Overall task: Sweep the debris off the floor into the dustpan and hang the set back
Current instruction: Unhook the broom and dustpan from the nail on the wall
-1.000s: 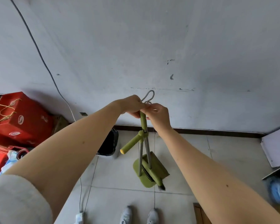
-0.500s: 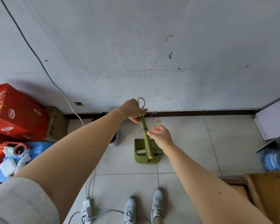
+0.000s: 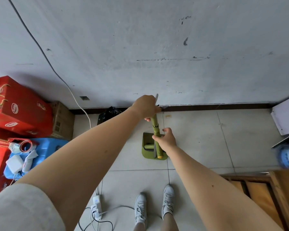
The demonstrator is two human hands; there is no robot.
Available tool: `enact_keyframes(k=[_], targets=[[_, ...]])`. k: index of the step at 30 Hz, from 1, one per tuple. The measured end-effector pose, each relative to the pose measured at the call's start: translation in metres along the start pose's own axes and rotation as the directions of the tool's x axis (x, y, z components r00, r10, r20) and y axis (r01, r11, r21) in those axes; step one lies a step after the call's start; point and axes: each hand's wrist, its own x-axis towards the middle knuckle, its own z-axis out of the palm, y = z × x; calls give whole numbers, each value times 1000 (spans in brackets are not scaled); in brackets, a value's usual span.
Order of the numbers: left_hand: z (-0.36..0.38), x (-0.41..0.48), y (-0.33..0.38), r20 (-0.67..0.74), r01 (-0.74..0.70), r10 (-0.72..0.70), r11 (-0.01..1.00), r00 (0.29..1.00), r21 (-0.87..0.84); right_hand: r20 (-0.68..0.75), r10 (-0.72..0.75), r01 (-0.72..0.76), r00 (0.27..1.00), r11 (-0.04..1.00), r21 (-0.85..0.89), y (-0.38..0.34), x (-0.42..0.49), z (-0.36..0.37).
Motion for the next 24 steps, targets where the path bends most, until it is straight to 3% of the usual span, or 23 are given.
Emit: enact_keyframes(k=[5, 8, 14, 24], targets=[[8, -6, 7, 4, -108, 109, 983, 994, 151, 101, 143, -156, 985, 978, 139, 19, -4, 24], [8, -5, 9, 10, -122, 123, 968, 992, 220, 99, 149, -159, 984, 982, 102, 21, -3, 32], [13, 1, 9, -28, -143, 151, 972, 988, 186, 114, 182, -183, 977, 983, -3, 19, 3, 27], [16, 3, 5, -52, -177, 190, 965, 980, 195, 149, 157, -168, 976, 983, 69, 26, 5, 26]])
